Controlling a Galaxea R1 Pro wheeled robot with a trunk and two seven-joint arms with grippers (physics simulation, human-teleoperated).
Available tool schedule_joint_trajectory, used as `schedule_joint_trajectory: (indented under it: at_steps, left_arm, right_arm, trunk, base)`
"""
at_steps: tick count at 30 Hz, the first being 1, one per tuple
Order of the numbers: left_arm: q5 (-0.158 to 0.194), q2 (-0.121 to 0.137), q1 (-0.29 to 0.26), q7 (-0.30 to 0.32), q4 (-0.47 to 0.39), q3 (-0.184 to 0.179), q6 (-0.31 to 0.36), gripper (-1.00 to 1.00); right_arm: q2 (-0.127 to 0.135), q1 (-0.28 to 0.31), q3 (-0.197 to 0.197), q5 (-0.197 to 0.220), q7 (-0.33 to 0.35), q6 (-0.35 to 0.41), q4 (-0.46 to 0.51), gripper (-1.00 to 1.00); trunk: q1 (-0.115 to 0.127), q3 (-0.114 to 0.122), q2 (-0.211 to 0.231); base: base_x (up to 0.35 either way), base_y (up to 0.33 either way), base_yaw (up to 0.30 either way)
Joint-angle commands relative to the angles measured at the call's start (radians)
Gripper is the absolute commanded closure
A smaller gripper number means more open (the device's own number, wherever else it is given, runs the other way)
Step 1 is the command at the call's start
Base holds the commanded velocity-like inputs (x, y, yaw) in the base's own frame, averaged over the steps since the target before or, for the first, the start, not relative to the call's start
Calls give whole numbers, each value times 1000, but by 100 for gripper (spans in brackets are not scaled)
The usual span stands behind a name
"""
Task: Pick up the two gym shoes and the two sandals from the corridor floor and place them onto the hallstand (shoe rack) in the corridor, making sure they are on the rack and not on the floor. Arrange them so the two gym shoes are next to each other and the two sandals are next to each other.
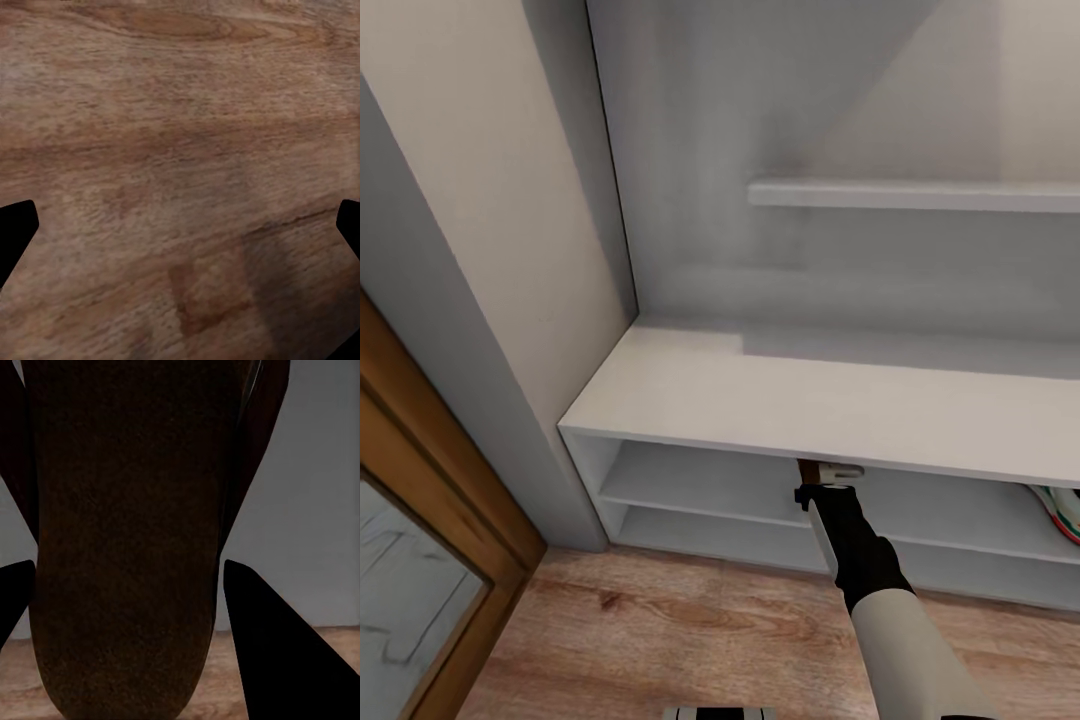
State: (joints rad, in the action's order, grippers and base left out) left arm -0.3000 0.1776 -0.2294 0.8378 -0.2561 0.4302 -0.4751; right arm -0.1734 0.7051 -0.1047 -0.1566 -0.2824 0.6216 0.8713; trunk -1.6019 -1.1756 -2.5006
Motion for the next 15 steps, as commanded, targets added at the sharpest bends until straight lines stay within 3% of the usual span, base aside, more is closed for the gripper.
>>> schedule_joint_trajectory:
  at_steps: [1,8,15]
  left_arm:
    - [-8,-1,-1,4,0,9,-3,-100]
    - [-8,-1,-1,4,0,9,-3,-100]
    - [-9,-1,-1,4,0,9,-3,-100]
  right_arm:
    - [-1,0,-3,-8,2,6,1,100]
    - [-1,0,-3,-8,2,6,1,100]
    - [-1,0,-3,-8,2,6,1,100]
  trunk:
    - [0,-1,0]
    - [0,-1,0]
    - [0,-1,0]
  base:
    - [71,0,0]
    - [152,0,0]
    - [47,0,0]
